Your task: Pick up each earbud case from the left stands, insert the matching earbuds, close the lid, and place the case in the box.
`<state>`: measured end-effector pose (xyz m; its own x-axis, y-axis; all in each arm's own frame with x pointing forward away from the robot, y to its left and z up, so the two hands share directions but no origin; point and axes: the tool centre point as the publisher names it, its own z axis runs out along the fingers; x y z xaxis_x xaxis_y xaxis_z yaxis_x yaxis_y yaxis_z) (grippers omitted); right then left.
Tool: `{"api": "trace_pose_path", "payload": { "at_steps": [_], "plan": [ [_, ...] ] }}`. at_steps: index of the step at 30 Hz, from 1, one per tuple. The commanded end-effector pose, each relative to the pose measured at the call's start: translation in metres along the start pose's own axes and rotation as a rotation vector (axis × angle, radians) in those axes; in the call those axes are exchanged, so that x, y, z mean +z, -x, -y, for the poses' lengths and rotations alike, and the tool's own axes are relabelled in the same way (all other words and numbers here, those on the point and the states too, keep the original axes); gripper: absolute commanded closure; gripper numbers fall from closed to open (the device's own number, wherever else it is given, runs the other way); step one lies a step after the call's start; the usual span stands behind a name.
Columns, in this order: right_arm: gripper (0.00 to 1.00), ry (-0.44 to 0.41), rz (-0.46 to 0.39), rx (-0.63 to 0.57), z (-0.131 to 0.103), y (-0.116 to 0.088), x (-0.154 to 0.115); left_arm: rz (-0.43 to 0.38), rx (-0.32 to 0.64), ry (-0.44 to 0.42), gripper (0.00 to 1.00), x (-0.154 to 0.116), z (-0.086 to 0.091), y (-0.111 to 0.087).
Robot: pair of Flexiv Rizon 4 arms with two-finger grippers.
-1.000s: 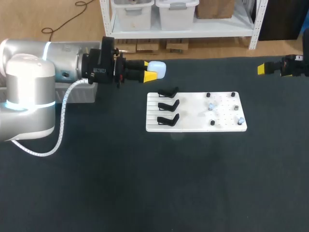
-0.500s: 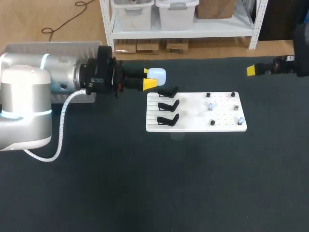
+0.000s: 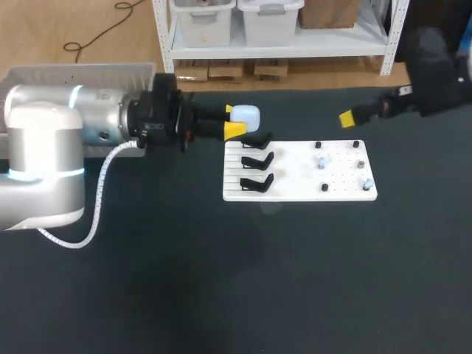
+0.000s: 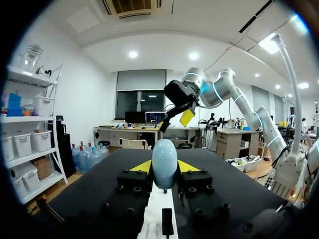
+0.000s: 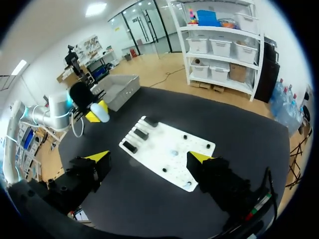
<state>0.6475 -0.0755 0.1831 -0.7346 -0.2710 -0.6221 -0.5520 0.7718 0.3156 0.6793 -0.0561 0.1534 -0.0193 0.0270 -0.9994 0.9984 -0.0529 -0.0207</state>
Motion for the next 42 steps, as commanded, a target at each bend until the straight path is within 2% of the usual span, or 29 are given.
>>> {"api": "trace_pose_path", "payload": {
  "at_steps": [1, 9, 22, 31, 42],
  "plan": [
    [0.00, -0.034, -0.038, -0.003, -0.015, 0.004, 0.008, 0.008, 0.005, -0.019, 1.00, 0.003, -0.009, -0.004],
    [0.00, -0.012, -0.081, 0.003, -0.036, 0.002, 0.022, 0.023, 0.013, -0.031, 1.00, 0.003, -0.014, -0.006],
    [0.00, 0.008, -0.133, -0.054, -0.076, 0.015, 0.043, 0.023, 0.015, -0.031, 1.00, 0.003, -0.014, -0.007],
    [0.00, -0.012, -0.170, -0.106, -0.085, 0.027, 0.066, 0.023, 0.015, -0.031, 1.00, 0.003, -0.014, -0.007],
    [0.00, 0.017, -0.190, -0.120, -0.091, 0.037, 0.086, 0.023, 0.015, -0.031, 1.00, 0.003, -0.014, -0.007]
  ]
}}
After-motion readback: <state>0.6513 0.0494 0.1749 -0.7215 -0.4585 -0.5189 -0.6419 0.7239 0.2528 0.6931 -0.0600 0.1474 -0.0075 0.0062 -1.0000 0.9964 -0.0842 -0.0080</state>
